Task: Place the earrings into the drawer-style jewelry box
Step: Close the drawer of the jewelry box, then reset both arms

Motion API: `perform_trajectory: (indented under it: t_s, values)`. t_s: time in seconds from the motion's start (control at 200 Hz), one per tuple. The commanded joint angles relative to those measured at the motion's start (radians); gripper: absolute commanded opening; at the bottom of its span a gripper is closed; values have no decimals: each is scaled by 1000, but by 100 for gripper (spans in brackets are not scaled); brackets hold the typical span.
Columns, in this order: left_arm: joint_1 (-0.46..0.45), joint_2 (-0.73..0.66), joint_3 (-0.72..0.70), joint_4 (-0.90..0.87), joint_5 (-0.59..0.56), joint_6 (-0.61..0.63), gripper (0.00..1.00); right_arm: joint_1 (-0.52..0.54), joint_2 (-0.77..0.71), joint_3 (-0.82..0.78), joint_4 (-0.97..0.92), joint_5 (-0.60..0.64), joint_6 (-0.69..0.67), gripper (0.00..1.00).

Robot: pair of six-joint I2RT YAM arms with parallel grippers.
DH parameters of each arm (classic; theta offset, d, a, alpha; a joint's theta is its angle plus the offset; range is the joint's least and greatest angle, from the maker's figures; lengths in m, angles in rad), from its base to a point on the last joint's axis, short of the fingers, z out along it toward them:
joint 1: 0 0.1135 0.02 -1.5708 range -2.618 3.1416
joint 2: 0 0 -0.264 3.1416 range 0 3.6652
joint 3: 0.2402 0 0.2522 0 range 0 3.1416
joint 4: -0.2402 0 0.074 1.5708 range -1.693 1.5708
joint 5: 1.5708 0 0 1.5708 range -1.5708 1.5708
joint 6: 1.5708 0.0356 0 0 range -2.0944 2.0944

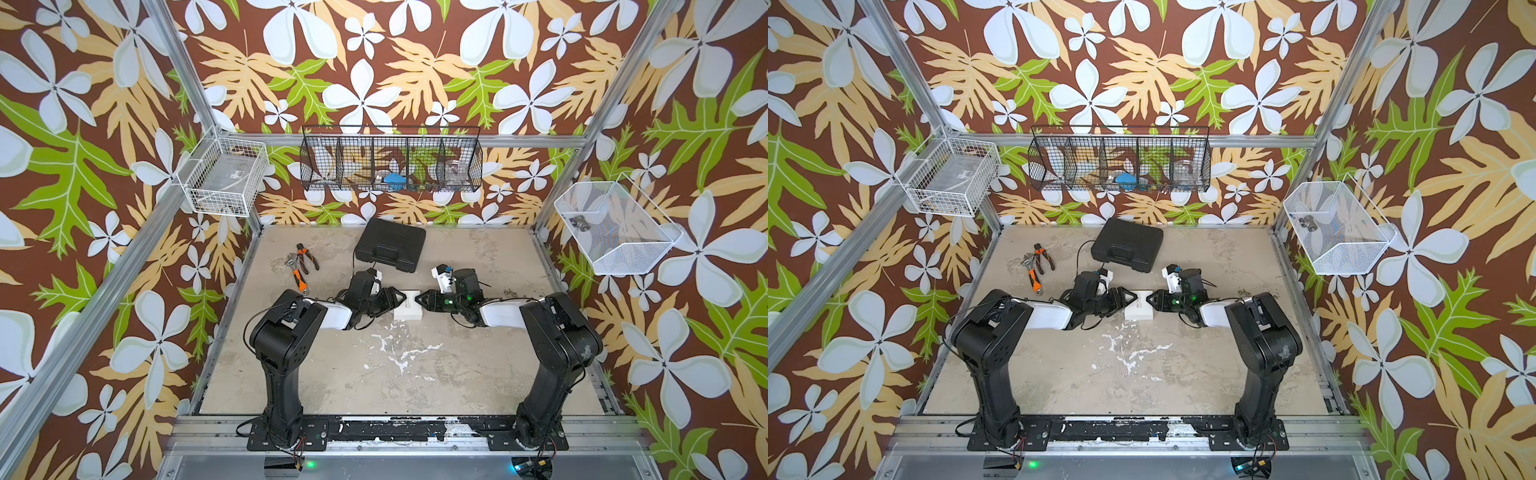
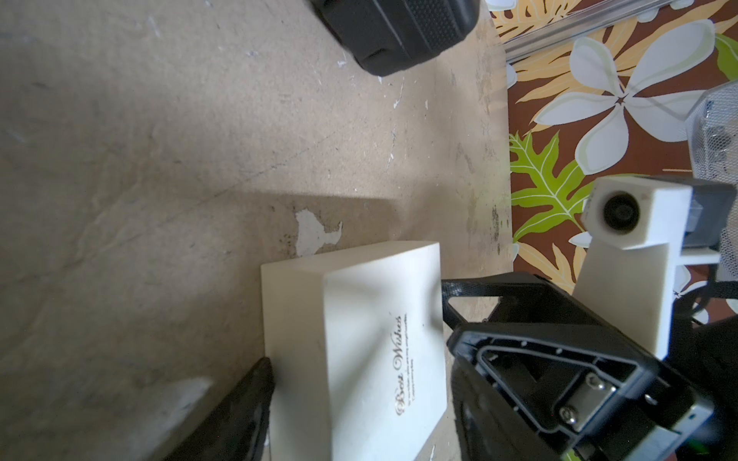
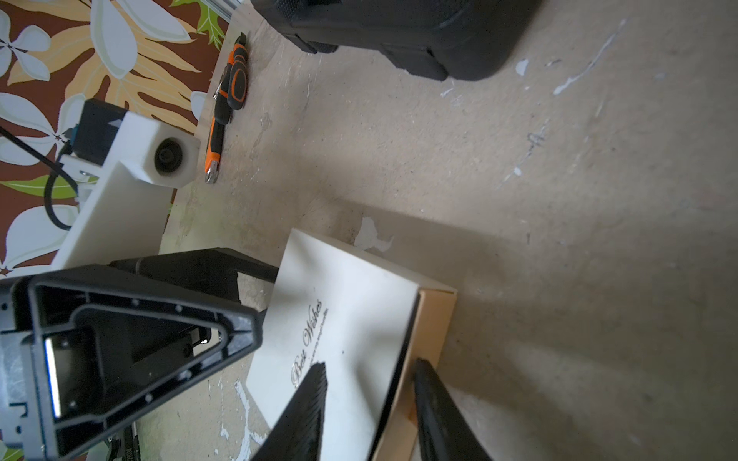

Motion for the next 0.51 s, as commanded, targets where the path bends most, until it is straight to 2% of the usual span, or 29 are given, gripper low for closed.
perform_trajectory:
  t_s: [0.0,0.075,0.275,0.35,0.405,0.5]
  values:
    - [13,-15,3,-2,8,27,72,-1,1,12,-19,-7,-20,39]
    - [41,-44,-3,-48,-32,60,73,-8,-26,7,-47,12,-45,39]
    - [84,-213,3,-197,-268,230,87,-75,-197,-58,-94,110,-94,40]
    - [97,-302,-27,-206,-419,293,93,-88,-296,-92,-115,223,-137,42]
    - [98,-386,-74,-190,-579,344,97,-95,-372,-115,-134,337,-165,44]
    - [101,-546,-224,-51,-847,459,100,-103,-507,-166,-132,538,-217,52]
